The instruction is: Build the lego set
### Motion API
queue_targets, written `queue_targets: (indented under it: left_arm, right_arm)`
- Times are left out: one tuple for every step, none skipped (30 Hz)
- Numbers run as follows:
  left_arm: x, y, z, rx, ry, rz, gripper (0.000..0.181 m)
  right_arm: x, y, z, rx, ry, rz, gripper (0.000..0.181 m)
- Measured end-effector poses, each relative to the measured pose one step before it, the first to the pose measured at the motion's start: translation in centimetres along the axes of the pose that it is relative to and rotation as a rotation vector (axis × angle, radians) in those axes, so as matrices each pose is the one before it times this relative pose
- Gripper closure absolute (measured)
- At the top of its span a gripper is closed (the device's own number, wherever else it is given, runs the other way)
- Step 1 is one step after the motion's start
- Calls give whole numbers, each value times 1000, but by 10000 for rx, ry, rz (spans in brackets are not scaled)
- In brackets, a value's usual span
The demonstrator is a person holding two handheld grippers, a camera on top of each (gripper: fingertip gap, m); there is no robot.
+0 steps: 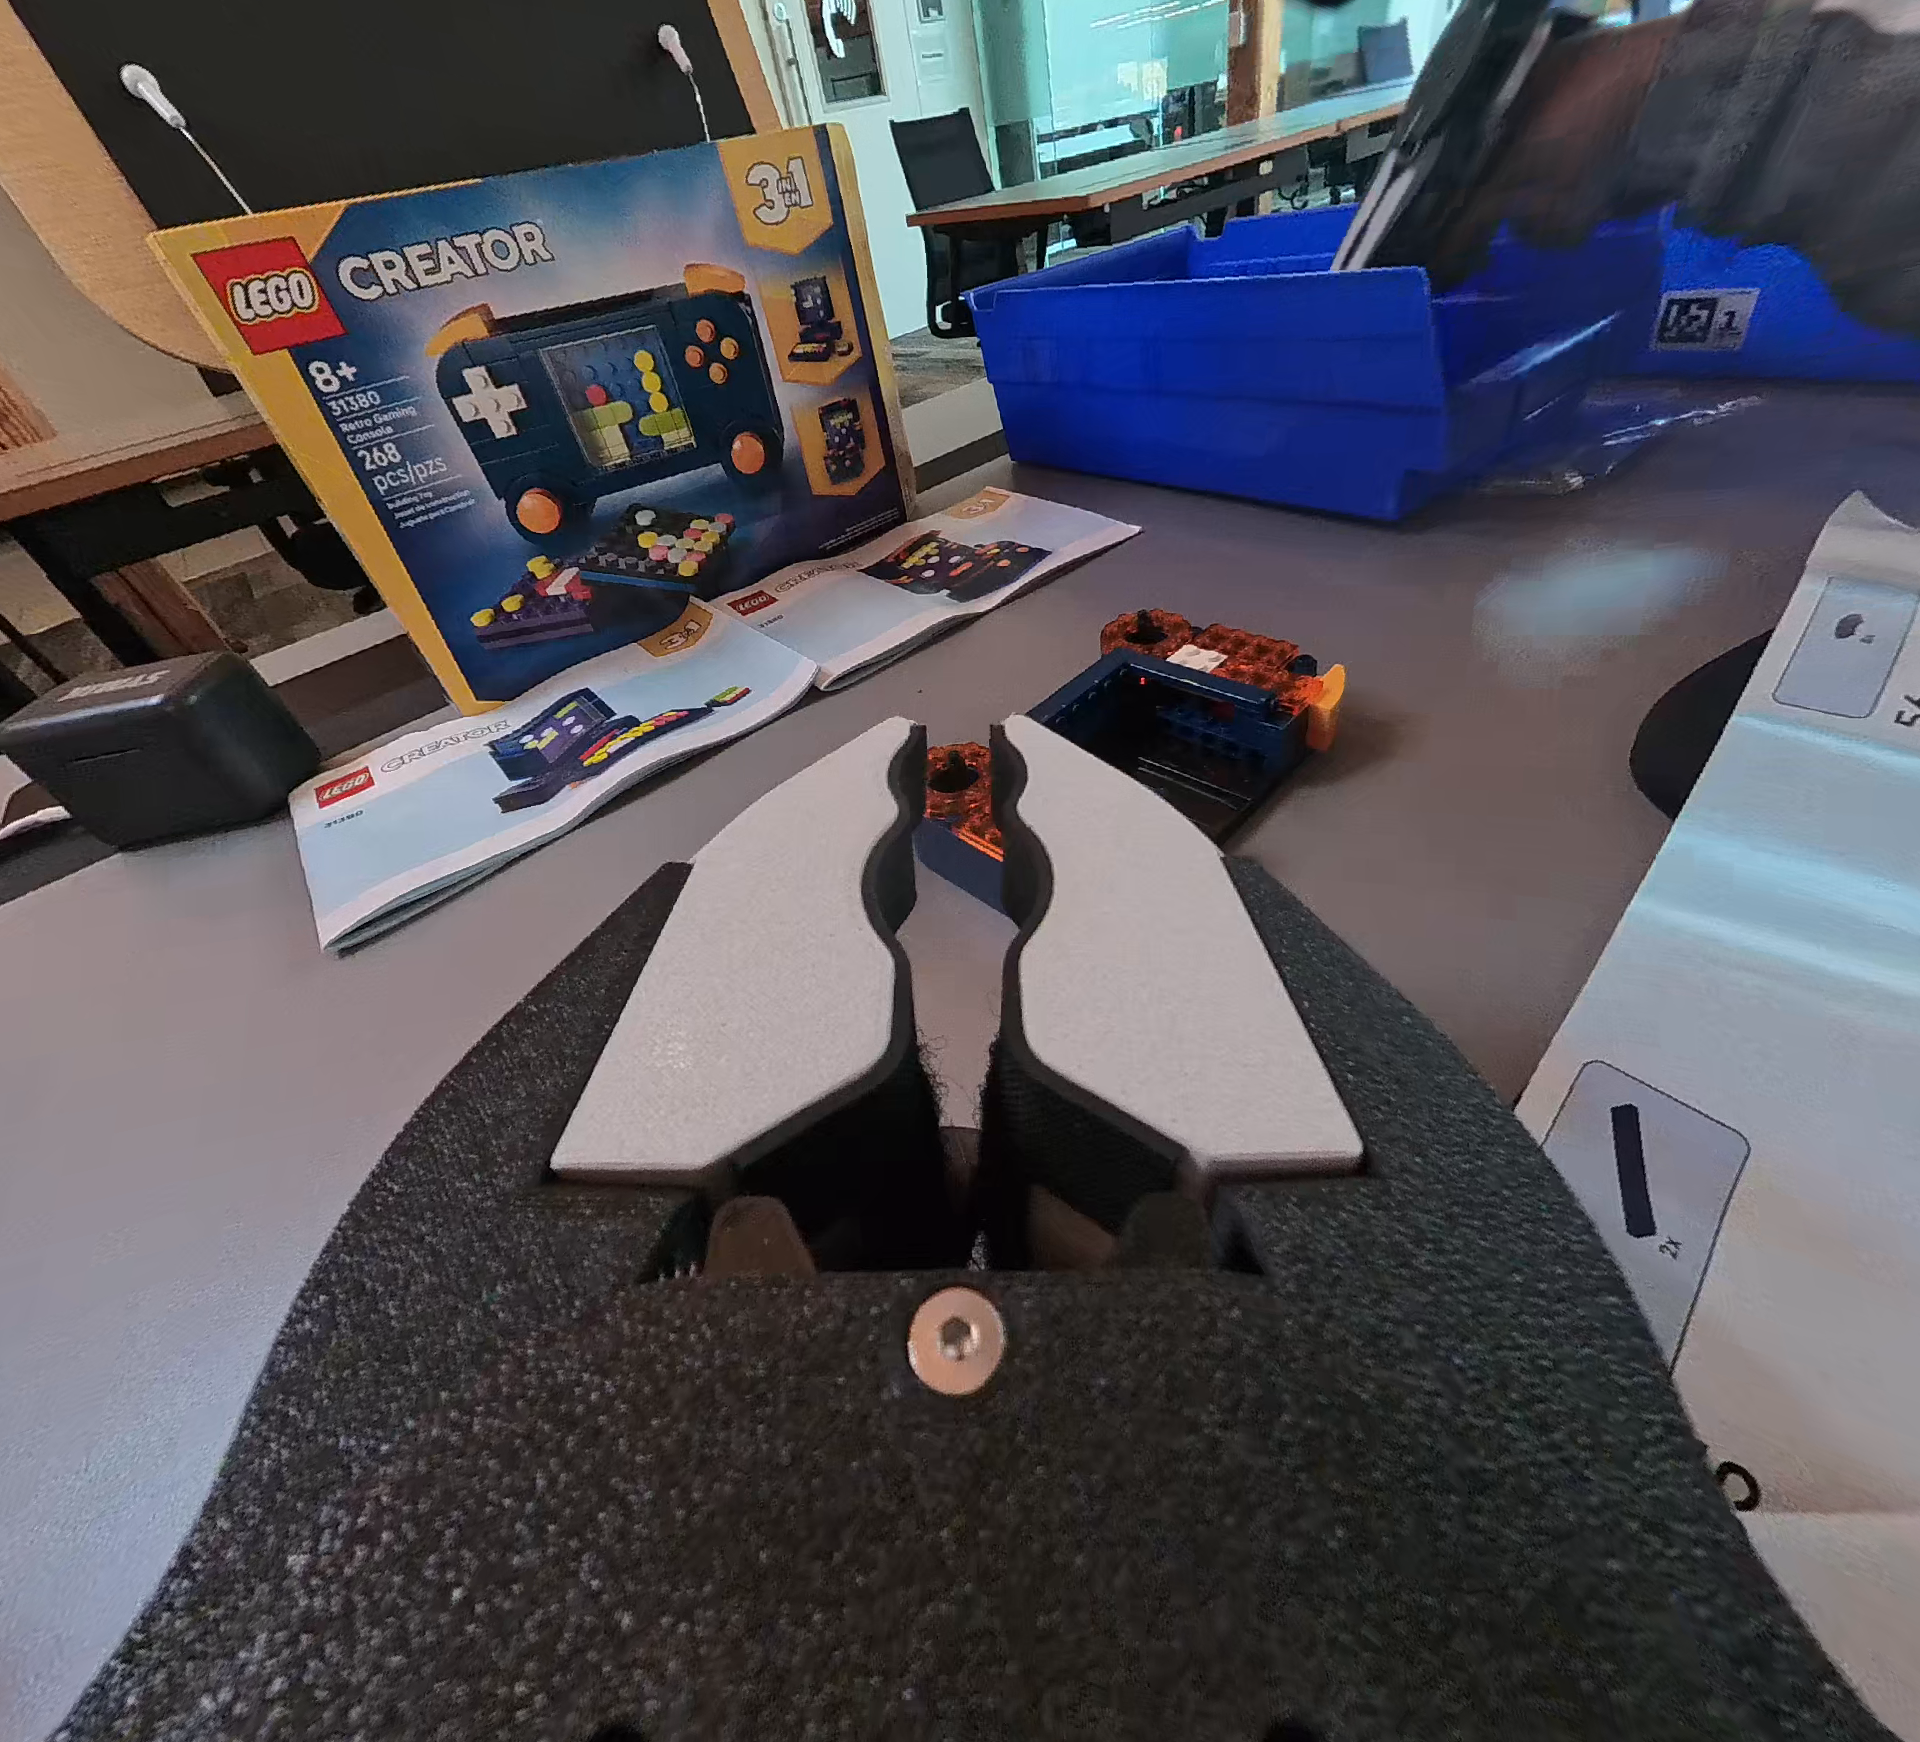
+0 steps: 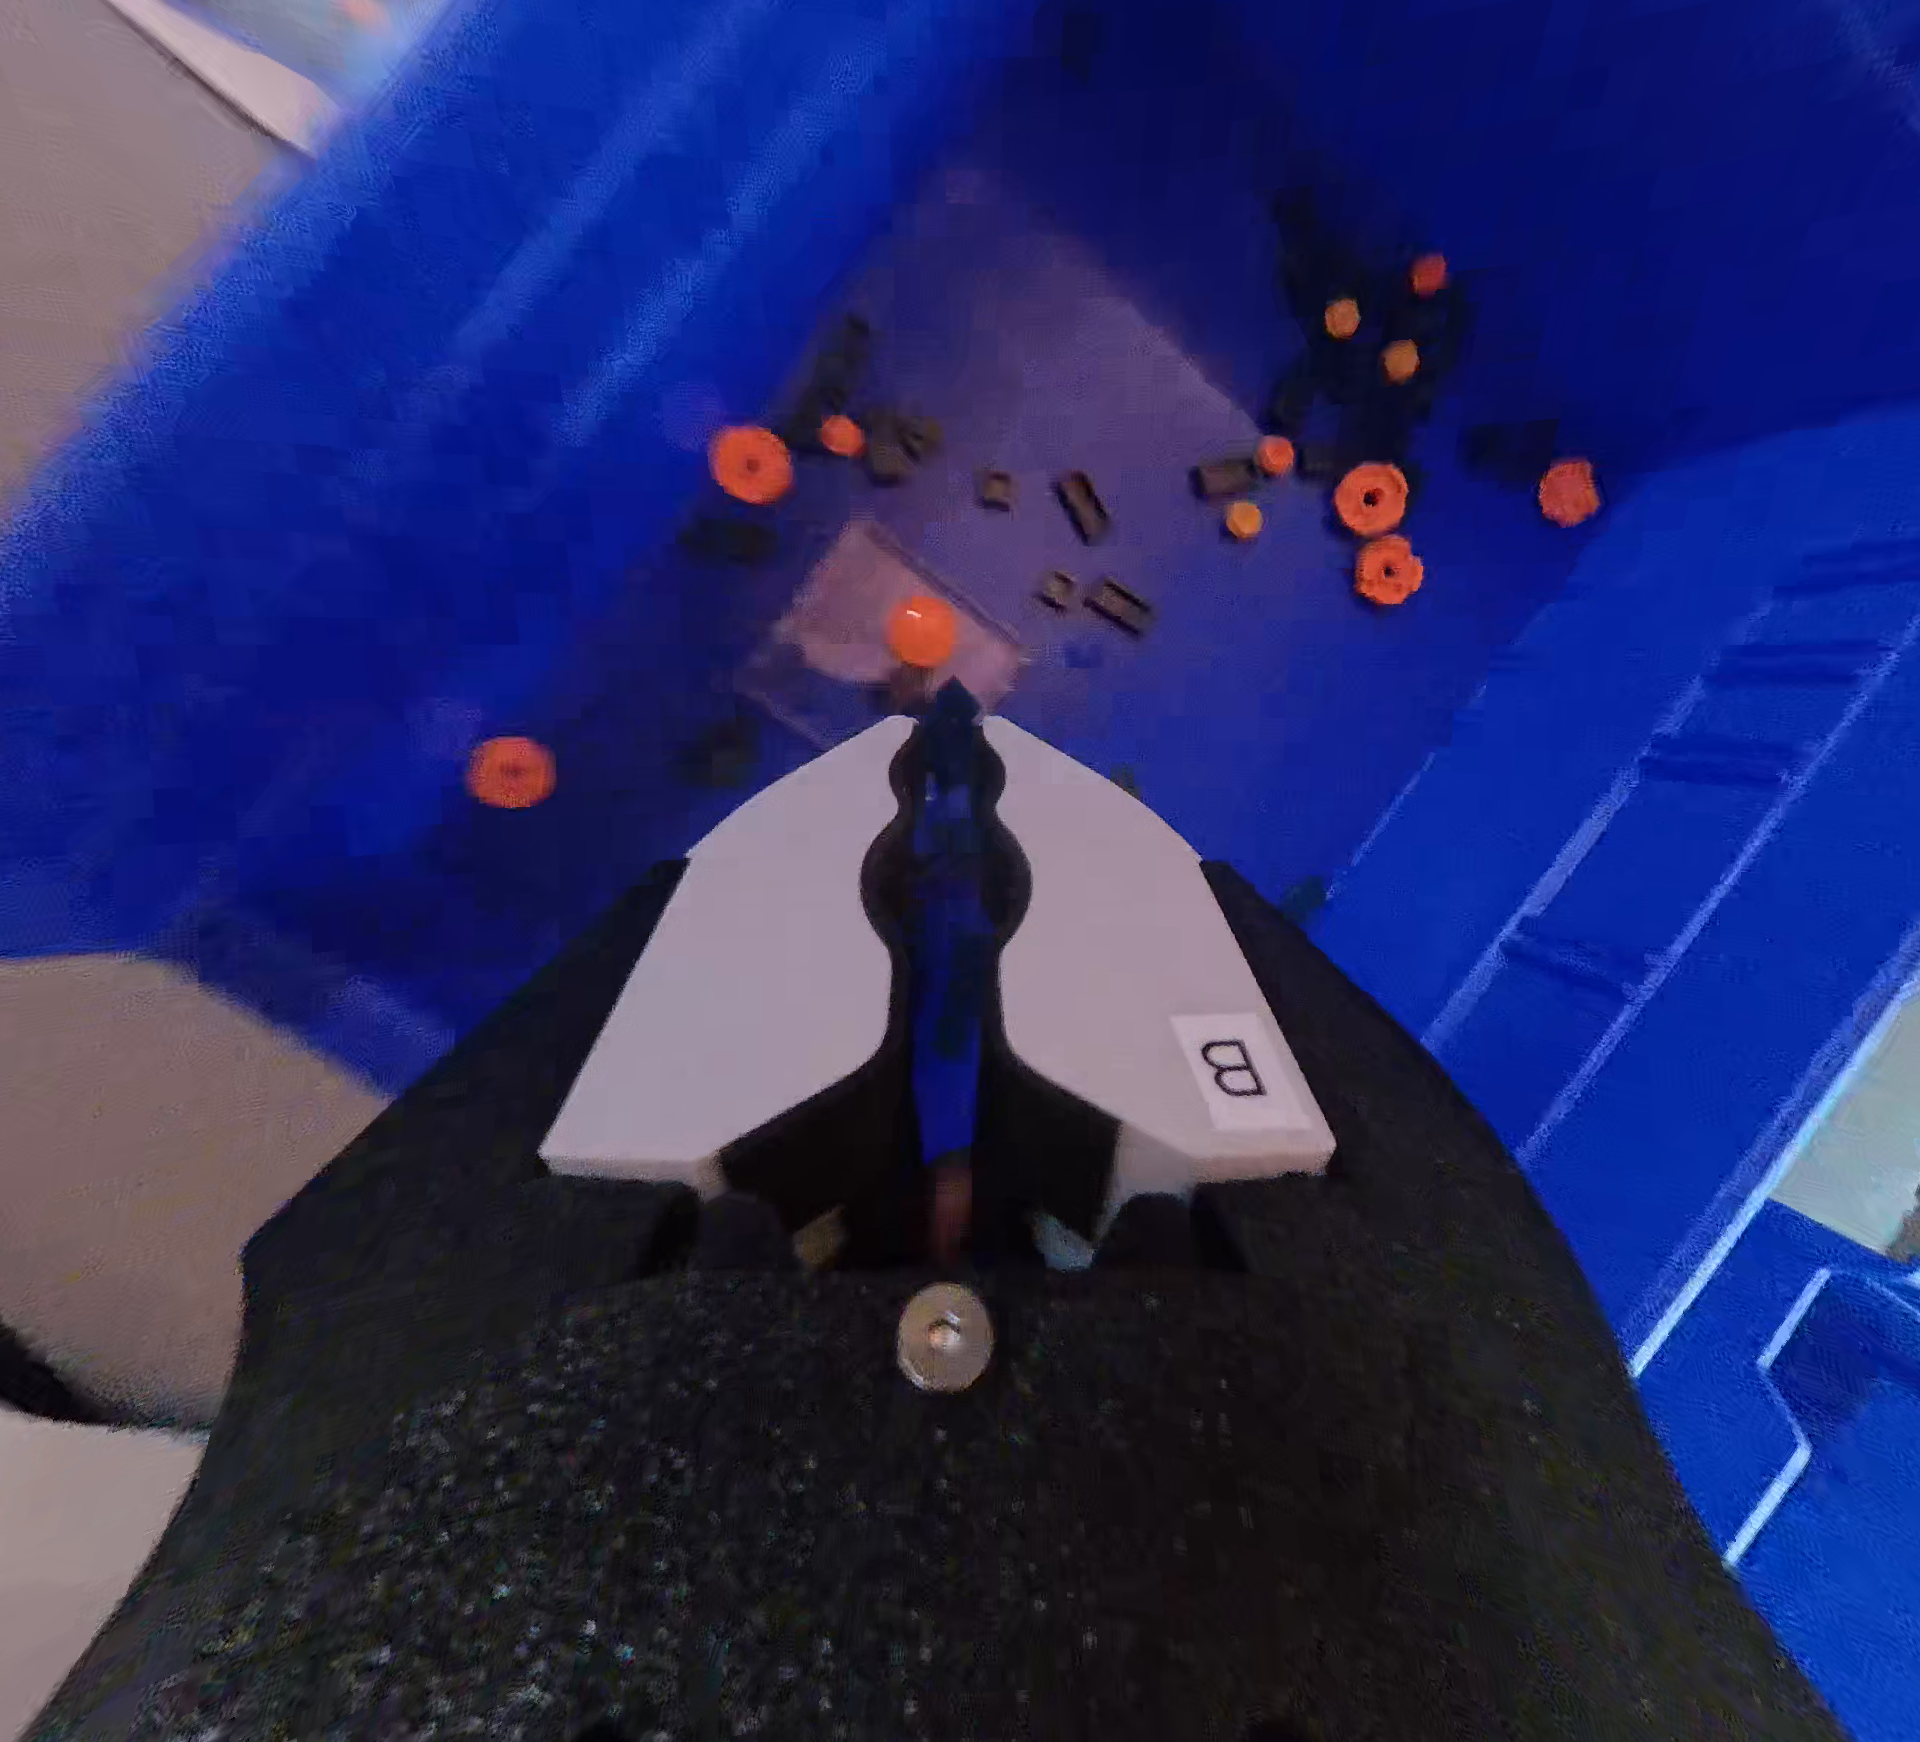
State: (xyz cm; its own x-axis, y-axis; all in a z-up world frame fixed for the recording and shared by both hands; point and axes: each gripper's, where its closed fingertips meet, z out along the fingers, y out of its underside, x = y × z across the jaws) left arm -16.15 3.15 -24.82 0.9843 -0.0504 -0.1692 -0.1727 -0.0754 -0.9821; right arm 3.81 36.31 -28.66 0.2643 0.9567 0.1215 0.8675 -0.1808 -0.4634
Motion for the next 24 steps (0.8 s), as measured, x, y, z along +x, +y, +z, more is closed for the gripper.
queue_targets:
  left_arm:
    - [-13,16,11,-12,-9,-13,170]
    - [-11,35,21,-25,6,-17,170]
    - [-20,15,16,-17,-1,-20,170]
    - [-30,5,0,1,-4,-22,170]
    - [-20,-26,-10,16,-10,-18,170]
    - [-19,-13,-20,14,-6,-11,170]
    - [-12,-1,-8,4,0,-11,170]
    - [-5,3,-1,-1,-1,-8,170]
    - [3,-3,1,1,-1,7,170]
    - [20,4,-7,1,1,19,170]
    - [34,5,-8,0,5,20,170]
    - [15,-1,0,-2,3,12,170]
    - [4,10,0,-1,-1,8,170]
    - [-4,-1,-8,3,1,-5,170]
    - [-28,-10,-8,6,-5,-28,170]
    - [-41,-6,-9,5,-5,-36,170]
    - [-35,-3,-5,9,-6,-31,170]
    - [-36,-18,-13,12,-9,-23,170]
    - [-6,-8,-14,8,-4,-12,170]
    - [-16,-1,-8,4,-2,-8,170]
    - [-22,0,-8,4,-4,-17,170]
    - [-27,-10,1,5,-4,-27,170]
    - [-36,-5,-11,2,-8,-35,170]
    - [-44,0,-7,7,-8,-36,170]
  right_arm:
    - [-2171,-1369,-1939,866,-376,-336,174]
    - [-3088,-1557,-1737,898,-694,-512,174]
    - [-3719,-1473,-1145,731,-963,-622,174]
    - [-3747,-1081,-335,418,-991,-648,174]
    - [-3302,-553,551,97,-833,-588,174]
    - [-2469,205,1180,-336,-570,-490,174]
    - [-1567,800,1565,-595,-251,-393,174]
    - [-938,957,1701,-620,-89,-308,174]
    - [-552,744,1581,-405,-84,-157,174]
    - [-385,713,1401,-355,-161,40,174]
    - [-107,759,1089,-341,-147,103,174]
    - [5,501,809,-206,-89,77,174]
    - [-14,440,593,-183,-53,32,174]
    - [25,333,424,-167,7,-19,171]
    - [-38,-321,-45,280,18,-32,166]
    - [-240,-125,-256,172,-169,-20,162]
    - [-146,-84,-362,169,-114,-23,162]
    - [-89,-7,-559,185,-44,-27,161]
    - [117,-17,-765,201,16,33,161]
    - [382,-59,-1087,292,98,90,160]
    - [672,-189,-1429,449,188,196,160]
    - [824,-229,-1522,489,140,264,161]
    - [923,-269,-1690,502,196,252,161]
    - [1365,-344,-1805,519,440,272,161]
